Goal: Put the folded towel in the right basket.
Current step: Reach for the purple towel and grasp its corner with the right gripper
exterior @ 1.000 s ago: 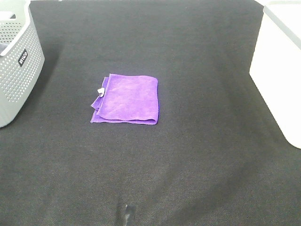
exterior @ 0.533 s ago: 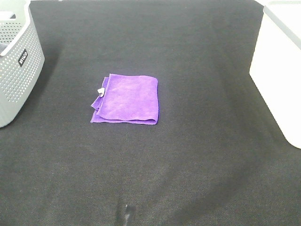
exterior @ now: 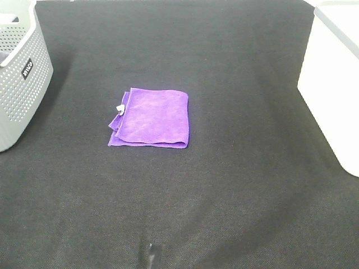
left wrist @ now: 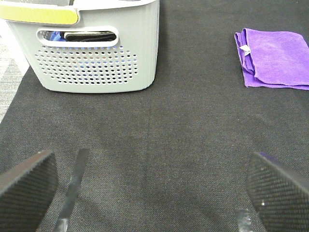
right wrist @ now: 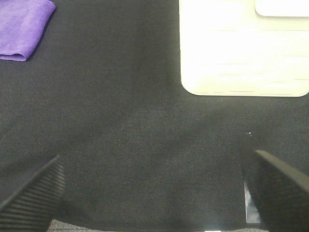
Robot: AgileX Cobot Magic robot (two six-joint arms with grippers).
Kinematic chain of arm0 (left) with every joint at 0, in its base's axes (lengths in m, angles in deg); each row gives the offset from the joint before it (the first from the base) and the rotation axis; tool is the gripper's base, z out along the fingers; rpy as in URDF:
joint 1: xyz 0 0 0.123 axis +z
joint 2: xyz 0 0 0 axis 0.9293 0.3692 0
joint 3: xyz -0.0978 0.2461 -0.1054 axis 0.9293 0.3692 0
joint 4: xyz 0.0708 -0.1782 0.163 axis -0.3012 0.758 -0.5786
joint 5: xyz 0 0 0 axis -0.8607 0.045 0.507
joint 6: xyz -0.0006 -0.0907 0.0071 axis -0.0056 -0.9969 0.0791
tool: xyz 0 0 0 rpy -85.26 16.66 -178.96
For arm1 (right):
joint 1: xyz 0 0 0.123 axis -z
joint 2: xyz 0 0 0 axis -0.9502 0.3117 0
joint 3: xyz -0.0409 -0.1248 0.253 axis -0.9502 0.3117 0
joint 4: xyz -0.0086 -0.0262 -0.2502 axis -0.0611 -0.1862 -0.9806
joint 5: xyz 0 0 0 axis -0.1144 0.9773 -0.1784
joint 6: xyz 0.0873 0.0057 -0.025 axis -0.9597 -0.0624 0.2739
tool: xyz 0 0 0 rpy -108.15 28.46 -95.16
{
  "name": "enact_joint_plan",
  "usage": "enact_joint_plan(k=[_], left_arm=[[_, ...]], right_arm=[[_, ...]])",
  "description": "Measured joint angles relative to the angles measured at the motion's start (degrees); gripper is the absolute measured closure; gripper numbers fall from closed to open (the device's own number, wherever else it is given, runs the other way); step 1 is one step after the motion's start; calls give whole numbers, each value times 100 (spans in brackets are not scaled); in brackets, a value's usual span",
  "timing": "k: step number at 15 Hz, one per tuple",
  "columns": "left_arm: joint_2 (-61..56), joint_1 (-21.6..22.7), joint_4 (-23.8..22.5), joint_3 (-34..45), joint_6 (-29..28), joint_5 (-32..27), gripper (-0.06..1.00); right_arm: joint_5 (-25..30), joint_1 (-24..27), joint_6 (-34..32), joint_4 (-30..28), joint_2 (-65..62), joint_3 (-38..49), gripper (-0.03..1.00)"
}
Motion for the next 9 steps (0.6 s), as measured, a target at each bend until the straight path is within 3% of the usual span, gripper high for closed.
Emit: enact_joint_plan(k=[9], left_arm=[[0,0,0,0,0,0,-4]], right_arm=[[0,-212,0,0,0,0,-1]])
